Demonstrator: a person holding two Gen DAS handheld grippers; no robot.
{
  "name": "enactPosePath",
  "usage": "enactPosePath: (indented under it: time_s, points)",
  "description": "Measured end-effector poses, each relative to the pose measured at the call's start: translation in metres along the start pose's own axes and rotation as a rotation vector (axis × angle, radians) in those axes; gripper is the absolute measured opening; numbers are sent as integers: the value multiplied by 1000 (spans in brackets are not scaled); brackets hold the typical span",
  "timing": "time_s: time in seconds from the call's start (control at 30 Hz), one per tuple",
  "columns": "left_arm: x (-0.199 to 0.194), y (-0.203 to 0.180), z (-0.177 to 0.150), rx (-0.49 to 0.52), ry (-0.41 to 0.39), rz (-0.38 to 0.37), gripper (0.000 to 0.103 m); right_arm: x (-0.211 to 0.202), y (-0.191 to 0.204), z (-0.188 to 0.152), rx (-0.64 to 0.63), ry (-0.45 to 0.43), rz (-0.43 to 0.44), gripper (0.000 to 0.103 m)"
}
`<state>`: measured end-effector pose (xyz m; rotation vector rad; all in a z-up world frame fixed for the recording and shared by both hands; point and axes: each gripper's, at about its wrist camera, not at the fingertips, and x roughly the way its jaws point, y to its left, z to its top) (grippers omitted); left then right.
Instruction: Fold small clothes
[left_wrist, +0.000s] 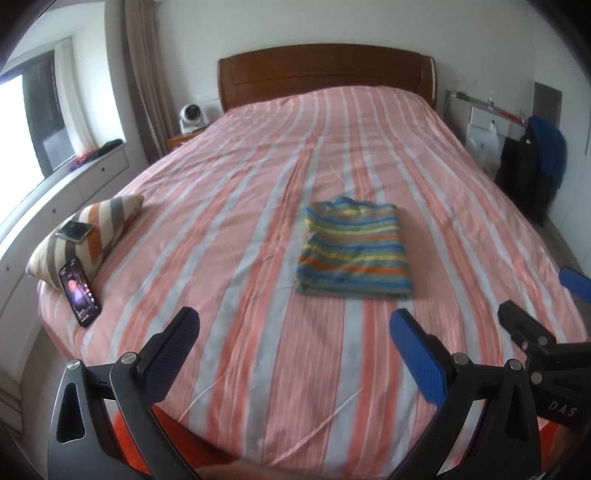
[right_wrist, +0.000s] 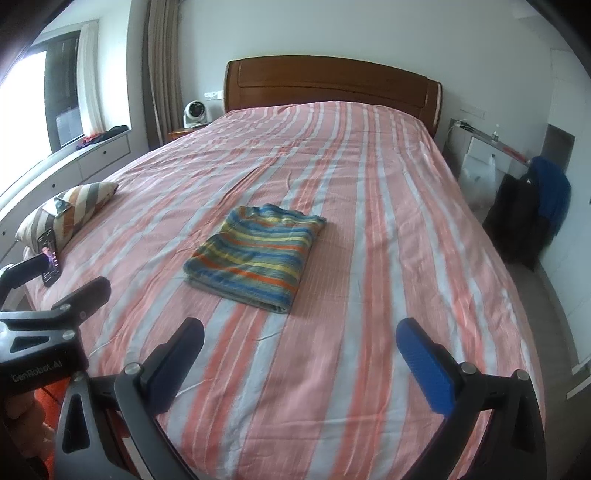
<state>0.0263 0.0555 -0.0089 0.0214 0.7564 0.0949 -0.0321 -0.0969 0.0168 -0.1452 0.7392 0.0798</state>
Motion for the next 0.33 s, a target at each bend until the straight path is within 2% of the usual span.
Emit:
enactPosePath:
  time_s: [0.2,0.33]
  points:
    - [4,0,-2,-14,9,-37,103,2,-3,0,2,0,-4,102]
    - [4,-2,-3,-9,4,-22,103,2,-4,-2,2,-2,-2,102]
